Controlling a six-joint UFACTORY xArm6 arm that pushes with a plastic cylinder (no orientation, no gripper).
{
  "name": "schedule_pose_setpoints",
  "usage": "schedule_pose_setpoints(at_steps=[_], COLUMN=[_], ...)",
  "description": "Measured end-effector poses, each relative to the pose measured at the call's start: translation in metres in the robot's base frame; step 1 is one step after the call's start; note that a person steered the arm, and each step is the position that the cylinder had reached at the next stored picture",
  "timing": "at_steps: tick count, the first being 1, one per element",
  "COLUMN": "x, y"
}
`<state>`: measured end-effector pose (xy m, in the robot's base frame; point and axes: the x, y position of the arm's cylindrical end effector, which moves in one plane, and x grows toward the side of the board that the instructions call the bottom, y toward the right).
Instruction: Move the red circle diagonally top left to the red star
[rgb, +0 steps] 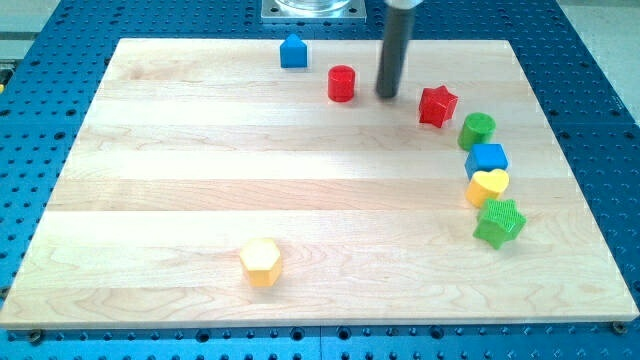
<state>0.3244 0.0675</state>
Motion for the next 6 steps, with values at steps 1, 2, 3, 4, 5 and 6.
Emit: schedule_pose_setpoints(at_steps=[1,2,3,4,5,6], x=[0.072,0.068,0.041,0.024,-0.017,0.007], y=[0.008,0.053,0.035,-0.062,-0.058,-0.048])
